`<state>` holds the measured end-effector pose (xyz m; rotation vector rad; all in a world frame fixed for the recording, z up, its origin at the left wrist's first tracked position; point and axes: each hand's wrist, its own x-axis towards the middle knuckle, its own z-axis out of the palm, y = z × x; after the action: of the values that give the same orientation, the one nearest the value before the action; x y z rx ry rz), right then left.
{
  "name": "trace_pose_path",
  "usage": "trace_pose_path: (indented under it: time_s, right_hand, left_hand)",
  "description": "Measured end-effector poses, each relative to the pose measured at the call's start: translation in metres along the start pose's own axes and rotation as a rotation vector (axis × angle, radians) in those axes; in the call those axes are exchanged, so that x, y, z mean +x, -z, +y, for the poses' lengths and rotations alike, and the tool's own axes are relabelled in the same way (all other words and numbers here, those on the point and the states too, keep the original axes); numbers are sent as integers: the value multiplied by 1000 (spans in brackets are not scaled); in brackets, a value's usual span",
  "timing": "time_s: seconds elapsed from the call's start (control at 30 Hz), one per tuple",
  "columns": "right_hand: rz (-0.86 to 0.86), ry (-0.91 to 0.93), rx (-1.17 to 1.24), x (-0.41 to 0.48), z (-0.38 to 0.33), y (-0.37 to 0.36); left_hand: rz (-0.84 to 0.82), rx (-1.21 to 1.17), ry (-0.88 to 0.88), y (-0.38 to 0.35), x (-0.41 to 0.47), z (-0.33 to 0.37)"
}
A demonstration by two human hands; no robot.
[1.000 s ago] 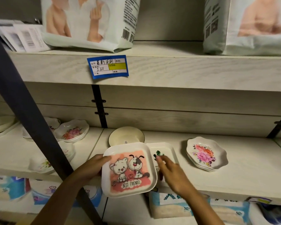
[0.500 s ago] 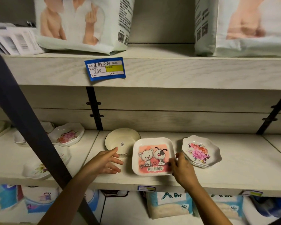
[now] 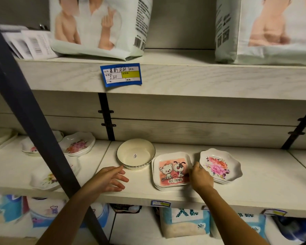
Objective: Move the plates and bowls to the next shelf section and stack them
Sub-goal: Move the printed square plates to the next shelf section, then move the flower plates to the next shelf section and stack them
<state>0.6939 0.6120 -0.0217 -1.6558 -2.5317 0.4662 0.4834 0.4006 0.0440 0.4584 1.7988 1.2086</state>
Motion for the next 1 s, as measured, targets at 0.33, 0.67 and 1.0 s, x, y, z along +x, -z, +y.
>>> trace_pose_path:
  time_s: [0.33, 0.67, 1.0]
  right_hand:
    - [13, 49, 141, -25, -4, 19]
    - [-130, 297, 1051, -134, -64, 45]
    - [-244, 382, 1049, -193, -184, 3]
  left_hand:
    - [-130, -89, -14, 16, -11, -3]
    - [-100, -57, -332, 50, -54, -32]
    - [-92, -163, -227, 174, -79, -57]
